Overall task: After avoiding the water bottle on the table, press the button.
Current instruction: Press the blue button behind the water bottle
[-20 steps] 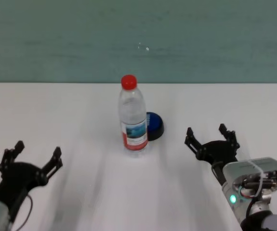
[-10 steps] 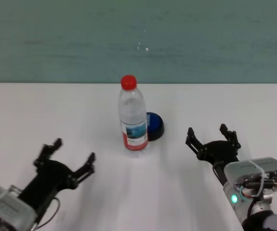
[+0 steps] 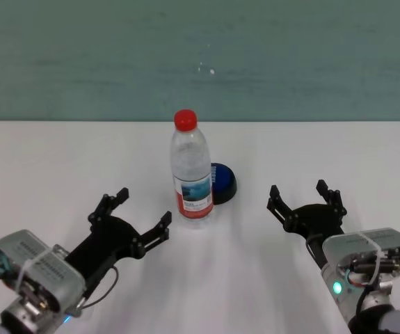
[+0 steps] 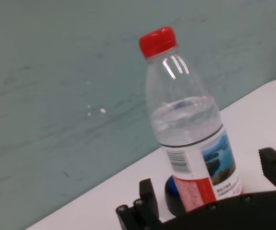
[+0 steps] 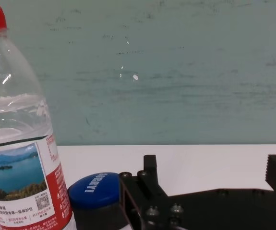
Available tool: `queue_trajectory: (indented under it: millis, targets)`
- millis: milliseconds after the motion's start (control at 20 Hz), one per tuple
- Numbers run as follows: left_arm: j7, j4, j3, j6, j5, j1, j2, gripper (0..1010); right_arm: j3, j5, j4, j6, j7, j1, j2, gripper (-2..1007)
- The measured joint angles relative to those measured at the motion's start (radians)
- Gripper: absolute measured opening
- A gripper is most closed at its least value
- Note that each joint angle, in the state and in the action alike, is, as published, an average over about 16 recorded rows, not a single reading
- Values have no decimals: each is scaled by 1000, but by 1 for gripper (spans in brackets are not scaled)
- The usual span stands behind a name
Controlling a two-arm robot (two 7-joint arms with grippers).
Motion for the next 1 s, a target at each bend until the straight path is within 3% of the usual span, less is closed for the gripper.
queue_trajectory:
  millis: [400, 1000]
  targets:
    - [-10, 66, 34, -4, -15, -48, -10, 1000, 0, 0, 0, 0, 0, 0, 0, 1003]
    - [-5, 134, 42, -10, -33, -77, -21, 1000, 0, 0, 0, 0, 0, 0, 0, 1003]
